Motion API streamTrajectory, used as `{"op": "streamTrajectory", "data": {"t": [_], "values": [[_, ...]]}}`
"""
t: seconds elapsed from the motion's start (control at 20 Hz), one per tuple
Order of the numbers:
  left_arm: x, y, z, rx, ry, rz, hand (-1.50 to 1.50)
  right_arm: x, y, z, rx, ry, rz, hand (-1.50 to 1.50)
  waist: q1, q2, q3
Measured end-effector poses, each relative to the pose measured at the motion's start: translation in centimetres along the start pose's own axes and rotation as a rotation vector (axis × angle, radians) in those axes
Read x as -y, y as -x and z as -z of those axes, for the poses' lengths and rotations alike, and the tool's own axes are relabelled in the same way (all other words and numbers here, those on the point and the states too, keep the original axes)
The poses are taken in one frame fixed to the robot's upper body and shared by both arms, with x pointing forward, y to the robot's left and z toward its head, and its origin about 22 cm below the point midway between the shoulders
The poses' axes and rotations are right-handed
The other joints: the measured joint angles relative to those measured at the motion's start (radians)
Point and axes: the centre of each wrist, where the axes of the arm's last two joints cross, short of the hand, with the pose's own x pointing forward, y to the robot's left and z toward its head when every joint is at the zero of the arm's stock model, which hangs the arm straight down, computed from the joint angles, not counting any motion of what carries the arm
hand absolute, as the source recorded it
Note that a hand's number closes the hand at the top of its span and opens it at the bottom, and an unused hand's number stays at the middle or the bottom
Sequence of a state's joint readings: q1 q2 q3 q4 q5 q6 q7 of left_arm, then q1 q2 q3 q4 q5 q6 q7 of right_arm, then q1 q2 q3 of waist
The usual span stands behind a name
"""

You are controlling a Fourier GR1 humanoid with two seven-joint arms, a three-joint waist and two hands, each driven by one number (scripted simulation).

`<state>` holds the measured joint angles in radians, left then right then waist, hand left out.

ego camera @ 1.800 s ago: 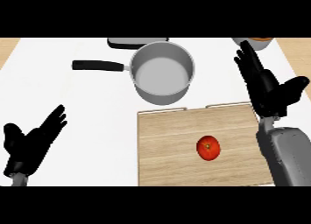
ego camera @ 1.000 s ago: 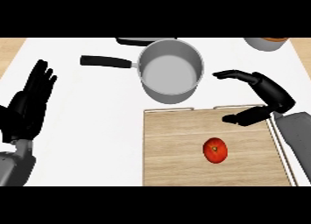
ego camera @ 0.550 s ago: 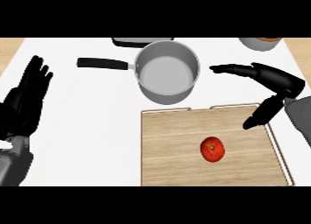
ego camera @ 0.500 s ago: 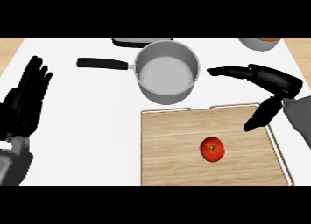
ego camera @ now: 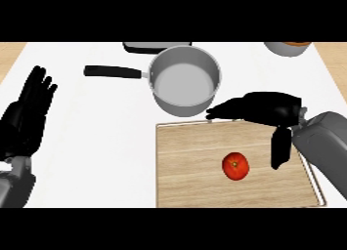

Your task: Pick the tomato from the tray and place it in the pot

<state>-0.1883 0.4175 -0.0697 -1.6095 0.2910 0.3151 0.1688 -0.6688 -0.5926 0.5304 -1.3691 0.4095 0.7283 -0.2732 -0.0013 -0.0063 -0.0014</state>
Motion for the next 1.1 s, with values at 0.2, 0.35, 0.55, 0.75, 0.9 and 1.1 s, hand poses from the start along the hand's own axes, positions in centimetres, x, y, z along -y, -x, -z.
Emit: {"op": "streamTrajectory", "data": {"t": [0.2, 0.35, 0.55, 0.75, 0.9, 1.1], "values": [[0.4, 0.1, -0.3, 0.006, 0.002, -0.008, 0.00, -1.5, -1.7, 0.7, -0.046, -0.072, -0.022, -1.50, -0.001, 0.002, 0.001], [0.0, 0.0, -0.5, 0.008, 0.002, -0.006, 0.00, -2.4, -2.7, 0.7, -0.062, -0.092, -0.025, -1.50, 0.000, 0.003, 0.001], [0.0, -0.3, -0.2, 0.009, 0.004, -0.005, 0.00, -4.1, -3.4, 1.7, -0.080, -0.111, -0.024, -1.50, 0.001, 0.005, 0.001], [-0.5, -0.5, -0.1, 0.014, 0.000, -0.001, 0.00, -5.2, -3.3, 2.2, -0.132, -0.127, -0.048, -1.50, 0.003, 0.006, 0.001], [-0.2, -0.1, -0.1, 0.012, 0.002, -0.001, 0.00, -6.2, -3.2, 2.4, -0.174, -0.123, -0.073, -1.50, 0.003, 0.006, 0.002], [0.1, 0.3, -0.2, 0.008, 0.006, -0.001, 0.00, -6.9, -2.5, 3.0, -0.192, -0.120, -0.079, -1.50, 0.004, 0.006, 0.002]]}}
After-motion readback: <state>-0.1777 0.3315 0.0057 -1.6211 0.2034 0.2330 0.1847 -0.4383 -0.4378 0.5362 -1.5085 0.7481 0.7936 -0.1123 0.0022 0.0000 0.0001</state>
